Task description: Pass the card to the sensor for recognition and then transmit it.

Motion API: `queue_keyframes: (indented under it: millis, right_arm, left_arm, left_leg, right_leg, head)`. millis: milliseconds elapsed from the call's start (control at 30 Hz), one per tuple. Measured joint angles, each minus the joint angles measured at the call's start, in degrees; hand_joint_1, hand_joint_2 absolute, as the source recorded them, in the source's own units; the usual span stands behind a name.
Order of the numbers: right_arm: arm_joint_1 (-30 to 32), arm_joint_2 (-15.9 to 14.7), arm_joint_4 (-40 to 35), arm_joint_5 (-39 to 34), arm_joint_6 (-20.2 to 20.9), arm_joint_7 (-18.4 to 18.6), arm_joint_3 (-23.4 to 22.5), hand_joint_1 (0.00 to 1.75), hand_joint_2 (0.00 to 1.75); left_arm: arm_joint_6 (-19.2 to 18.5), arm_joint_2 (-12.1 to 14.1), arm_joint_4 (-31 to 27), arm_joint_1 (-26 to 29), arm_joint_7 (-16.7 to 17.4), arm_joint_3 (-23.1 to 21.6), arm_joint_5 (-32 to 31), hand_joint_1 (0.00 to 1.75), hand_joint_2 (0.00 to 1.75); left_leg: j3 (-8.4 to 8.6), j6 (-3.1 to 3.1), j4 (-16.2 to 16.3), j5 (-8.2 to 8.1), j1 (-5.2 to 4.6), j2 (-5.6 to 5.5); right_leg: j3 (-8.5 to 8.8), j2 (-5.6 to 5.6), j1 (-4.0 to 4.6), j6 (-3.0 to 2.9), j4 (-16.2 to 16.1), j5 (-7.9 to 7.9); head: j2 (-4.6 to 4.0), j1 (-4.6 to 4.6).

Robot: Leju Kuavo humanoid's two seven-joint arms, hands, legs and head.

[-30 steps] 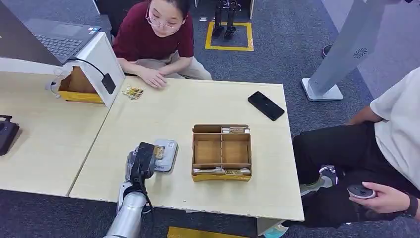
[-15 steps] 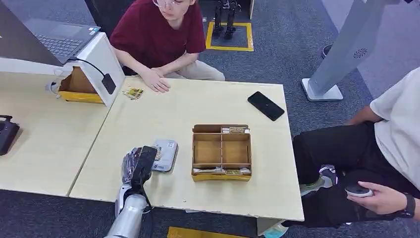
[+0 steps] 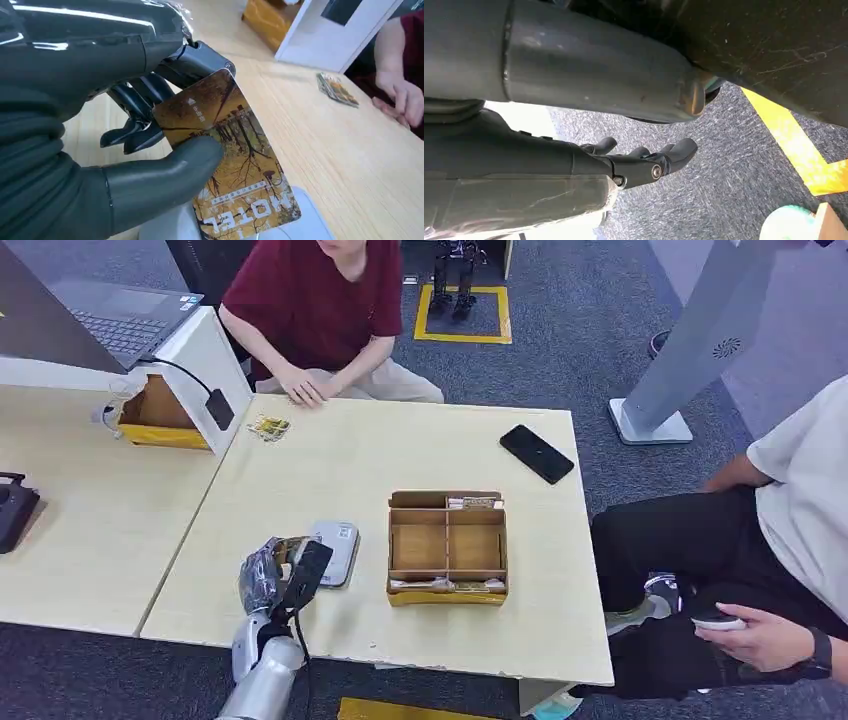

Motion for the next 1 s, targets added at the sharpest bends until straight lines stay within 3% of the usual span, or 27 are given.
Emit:
queue_keyframes:
  millis: [133, 267, 467, 533, 633, 767, 867, 1000]
  right_arm:
    - [0.0, 0.1, 0.0, 0.7, 0.0, -0.1, -0.7, 0.0, 0.0]
    - [0.0, 0.1, 0.0, 0.7, 0.0, -0.2, -0.9, 0.0, 0.0]
    - [0.0, 0.1, 0.0, 1.2, 0.0, -0.3, -1.3, 0.0, 0.0]
    - [0.0, 0.1, 0.0, 1.6, 0.0, -0.3, -1.5, 0.0, 0.0]
    - [0.0, 0.1, 0.0, 1.8, 0.2, -0.3, -2.0, 0.0, 0.0]
    - [0.0, 0.1, 0.0, 2.0, 0.3, -0.3, -2.4, 0.0, 0.0]
    - [0.0, 0.1, 0.0, 2.5, 0.3, -0.3, -2.6, 0.0, 0.0]
    - [0.0, 0.1, 0.0, 2.7, 0.3, -0.3, -2.8, 0.0, 0.0]
  left_arm:
    - [2.7, 0.0, 1.6, -0.1, 1.4, -0.2, -4.1, 1.75, 1.75]
    - [2.8, 0.0, 3.1, -0.3, 1.8, -0.3, -4.8, 1.75, 1.75]
    - [-0.4, -0.1, 4.1, -0.5, -1.5, -0.3, 0.6, 1.75, 1.75]
    - [-4.1, -0.1, 4.1, -0.5, -4.7, -0.2, 5.8, 1.75, 1.75]
    - [-14.6, -0.2, 4.0, -0.6, -11.4, 0.4, 19.5, 1.75, 1.75]
    - [-25.8, -0.2, 2.2, -0.3, -14.9, 1.6, 33.0, 1.75, 1.75]
    - [-29.7, -0.1, 0.4, 0.1, -16.1, 2.1, 38.4, 1.75, 1.75]
    - [-30.7, -0.1, -1.4, 0.5, -16.2, 2.5, 40.1, 1.75, 1.75]
  left_leg:
    - [0.04, 0.0, 0.0, 0.0, 0.0, 0.0]
    - [0.11, 0.0, 0.0, 0.0, -0.01, -0.07]
    - [0.19, 0.0, 0.0, 0.0, -0.01, -0.07]
    - [0.22, 0.0, 0.0, 0.0, -0.01, -0.08]
    - [0.23, 0.06, 0.0, 0.06, -0.02, -0.15]
    - [0.21, 0.0, 0.0, 0.11, -0.01, -0.16]
    - [0.15, -0.02, 0.0, 0.14, 0.0, -0.16]
    - [0.09, -0.02, 0.0, 0.14, 0.0, -0.16]
  right_leg:
    - [0.04, 0.0, 0.0, 0.0, 0.0, 0.0]
    - [0.15, -0.04, 0.0, 0.01, 0.0, -0.01]
    - [0.23, -0.04, -0.01, 0.01, 0.0, -0.01]
    - [0.27, -0.05, -0.01, 0.01, 0.0, -0.01]
    - [0.33, -0.15, -0.01, 0.01, 0.0, -0.01]
    - [0.3, -0.15, -0.01, 0.02, 0.0, 0.02]
    - [0.24, -0.15, 0.0, 0.0, 0.0, 0.05]
    - [0.18, -0.14, 0.01, -0.02, 0.0, 0.06]
  head:
    - [0.0, 0.0]
    - [0.0, 0.0]
    - [0.0, 0.0]
    - [0.0, 0.0]
    - [0.0, 0.0]
    - [0.0, 0.0]
    - [0.0, 0.0]
    - [0.0, 0.0]
